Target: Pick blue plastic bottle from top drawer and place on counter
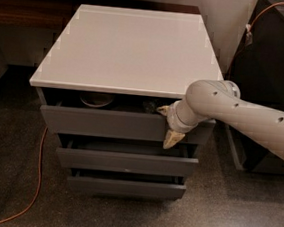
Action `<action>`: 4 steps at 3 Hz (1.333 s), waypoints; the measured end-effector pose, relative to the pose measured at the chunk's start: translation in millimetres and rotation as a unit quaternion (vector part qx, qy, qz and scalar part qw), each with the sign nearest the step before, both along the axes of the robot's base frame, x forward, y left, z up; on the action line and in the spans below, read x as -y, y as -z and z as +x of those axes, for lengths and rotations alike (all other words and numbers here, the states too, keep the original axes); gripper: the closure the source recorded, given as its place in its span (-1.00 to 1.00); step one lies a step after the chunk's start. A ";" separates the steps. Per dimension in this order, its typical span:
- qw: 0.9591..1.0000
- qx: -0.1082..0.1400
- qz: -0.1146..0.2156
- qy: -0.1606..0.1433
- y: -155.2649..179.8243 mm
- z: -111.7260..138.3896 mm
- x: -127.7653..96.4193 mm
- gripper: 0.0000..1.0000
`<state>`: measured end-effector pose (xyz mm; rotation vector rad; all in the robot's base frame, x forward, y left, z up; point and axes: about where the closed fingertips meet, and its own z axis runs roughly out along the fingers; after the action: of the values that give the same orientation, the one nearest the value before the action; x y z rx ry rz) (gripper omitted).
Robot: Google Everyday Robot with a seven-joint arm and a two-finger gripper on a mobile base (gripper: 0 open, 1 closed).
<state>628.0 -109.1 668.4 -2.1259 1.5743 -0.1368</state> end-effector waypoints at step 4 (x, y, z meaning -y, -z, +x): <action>0.999 -0.017 0.007 0.040 6.9 -34.5 3.5 1.00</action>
Offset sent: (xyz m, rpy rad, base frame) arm -0.0396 -0.0041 -0.0147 0.0232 0.0513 -0.0927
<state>593.4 -112.6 661.5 -2.0656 1.6763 -0.1182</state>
